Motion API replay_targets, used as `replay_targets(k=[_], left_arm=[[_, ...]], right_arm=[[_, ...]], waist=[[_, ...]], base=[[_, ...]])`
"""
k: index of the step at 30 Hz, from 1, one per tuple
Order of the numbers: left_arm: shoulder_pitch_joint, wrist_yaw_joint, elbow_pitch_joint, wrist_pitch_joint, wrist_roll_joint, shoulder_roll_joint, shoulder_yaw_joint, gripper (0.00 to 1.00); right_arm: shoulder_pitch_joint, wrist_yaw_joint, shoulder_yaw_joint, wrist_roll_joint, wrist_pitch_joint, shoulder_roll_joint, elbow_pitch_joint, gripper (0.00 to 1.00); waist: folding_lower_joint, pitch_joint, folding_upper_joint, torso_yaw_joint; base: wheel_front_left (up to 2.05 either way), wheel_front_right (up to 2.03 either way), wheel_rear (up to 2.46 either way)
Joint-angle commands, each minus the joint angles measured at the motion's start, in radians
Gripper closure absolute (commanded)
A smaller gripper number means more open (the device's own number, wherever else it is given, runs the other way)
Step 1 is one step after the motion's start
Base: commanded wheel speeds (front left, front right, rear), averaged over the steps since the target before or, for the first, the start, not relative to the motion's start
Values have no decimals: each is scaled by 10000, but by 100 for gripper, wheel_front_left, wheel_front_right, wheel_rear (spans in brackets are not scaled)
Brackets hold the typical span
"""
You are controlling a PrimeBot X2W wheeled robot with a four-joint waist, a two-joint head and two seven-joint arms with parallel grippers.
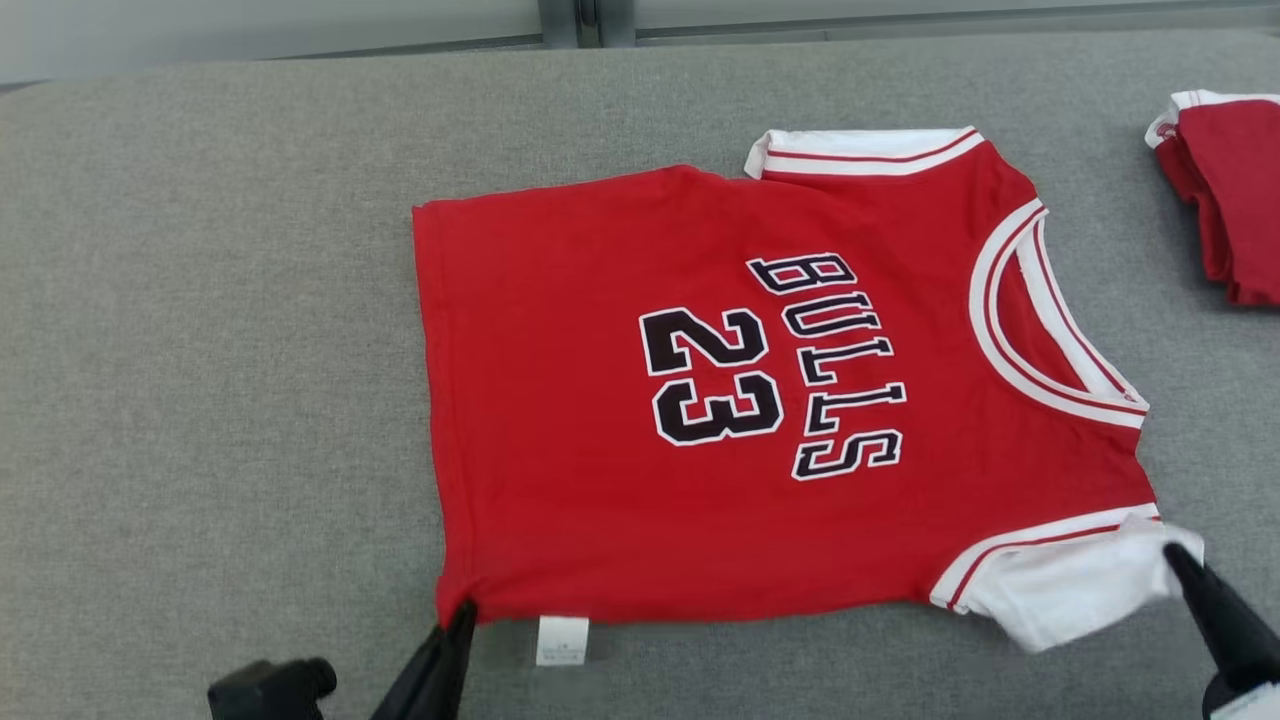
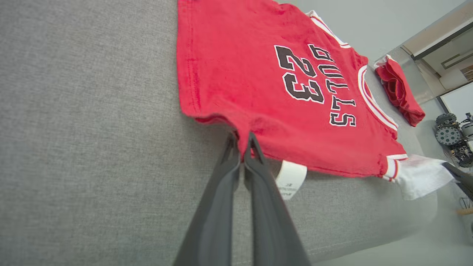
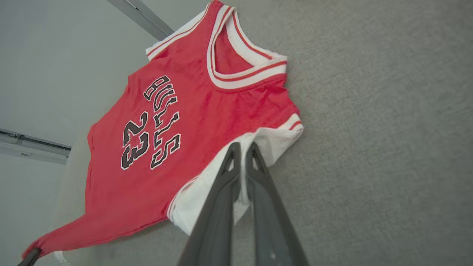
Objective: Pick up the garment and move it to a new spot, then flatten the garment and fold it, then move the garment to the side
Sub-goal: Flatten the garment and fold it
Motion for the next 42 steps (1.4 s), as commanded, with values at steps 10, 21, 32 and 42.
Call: replay_targets(k=[10,21,32,42], left_arm=[[-4168,208,1476,2000,222,-97,-89,100],[-4757,820,2794,1303,1004,-383,-113,0],[-2790,1109,1660,1004,362,-420,87,0],[-3462,193,3363,1447,-215,-845,-529,100]], right_arm=[[-5021,3,52,-1479,2194,-439,1354,100],[-6191,2,401,-2991,1609,-724,1872,0],[-3923,3,522,-3648,1766,-2153,1190,0],[-5257,2,1703,-2822,2450,-2101,3210,100]], waist=[[1,1185,0,368],[1,1216,0,190],[1,1600,0,-69],[1,1936,0,80]], base=[[0,0,0],[0,0,0],[0,0,0],[0,0,0]])
